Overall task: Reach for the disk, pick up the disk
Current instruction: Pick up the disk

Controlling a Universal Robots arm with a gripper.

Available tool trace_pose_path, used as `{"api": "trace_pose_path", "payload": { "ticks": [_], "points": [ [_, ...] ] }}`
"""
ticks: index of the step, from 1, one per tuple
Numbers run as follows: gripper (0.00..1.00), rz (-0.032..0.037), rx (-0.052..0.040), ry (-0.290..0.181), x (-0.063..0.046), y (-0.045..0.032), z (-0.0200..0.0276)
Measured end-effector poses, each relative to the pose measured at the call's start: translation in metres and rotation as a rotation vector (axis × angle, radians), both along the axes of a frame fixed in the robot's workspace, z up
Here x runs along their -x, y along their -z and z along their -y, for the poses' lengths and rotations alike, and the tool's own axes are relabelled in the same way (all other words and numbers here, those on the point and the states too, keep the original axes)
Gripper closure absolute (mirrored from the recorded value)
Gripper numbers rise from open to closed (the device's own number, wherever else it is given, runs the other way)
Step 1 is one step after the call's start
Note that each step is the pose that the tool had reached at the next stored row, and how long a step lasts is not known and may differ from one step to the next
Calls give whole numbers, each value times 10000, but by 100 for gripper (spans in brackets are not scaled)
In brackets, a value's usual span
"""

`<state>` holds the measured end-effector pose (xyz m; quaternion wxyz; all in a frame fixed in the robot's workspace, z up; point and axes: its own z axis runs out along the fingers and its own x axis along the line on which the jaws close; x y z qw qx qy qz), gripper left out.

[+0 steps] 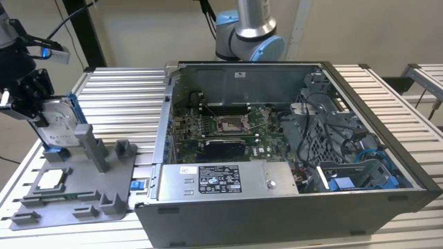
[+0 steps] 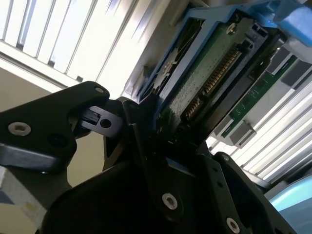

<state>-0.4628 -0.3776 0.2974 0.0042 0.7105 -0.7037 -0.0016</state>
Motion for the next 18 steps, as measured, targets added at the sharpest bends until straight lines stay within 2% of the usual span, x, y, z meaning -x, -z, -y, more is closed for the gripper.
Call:
{"api": "trace_pose_path", "payload": {
  "ticks": [11,18],
  "points": [
    [100,-12,0,-1,0,-213,0],
    [100,-12,-1,0,0,-323,0]
  ]
}}
